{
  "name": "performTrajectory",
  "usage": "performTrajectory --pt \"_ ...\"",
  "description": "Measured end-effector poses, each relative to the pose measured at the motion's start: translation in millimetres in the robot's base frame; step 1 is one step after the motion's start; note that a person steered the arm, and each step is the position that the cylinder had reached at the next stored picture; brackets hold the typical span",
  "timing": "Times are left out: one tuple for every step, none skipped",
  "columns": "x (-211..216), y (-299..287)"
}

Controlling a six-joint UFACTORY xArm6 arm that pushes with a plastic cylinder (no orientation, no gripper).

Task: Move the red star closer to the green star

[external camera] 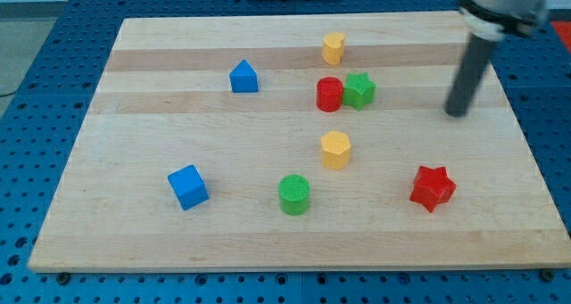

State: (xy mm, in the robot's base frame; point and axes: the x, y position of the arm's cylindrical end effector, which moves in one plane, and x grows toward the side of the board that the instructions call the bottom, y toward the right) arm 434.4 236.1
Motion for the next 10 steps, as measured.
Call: performTrajectory --pt "75.5 32.8" --pt "139.3 2.2" --pt "145.2 -47.5" --pt "131.9 -88.0" --pt "90.9 -89.0" --pt "63.6 -71.3" --pt "46.0 -55.6" --pt "42.6 -76.5" --pt "39.9 -109.4" --pt "13.2 -112.2"
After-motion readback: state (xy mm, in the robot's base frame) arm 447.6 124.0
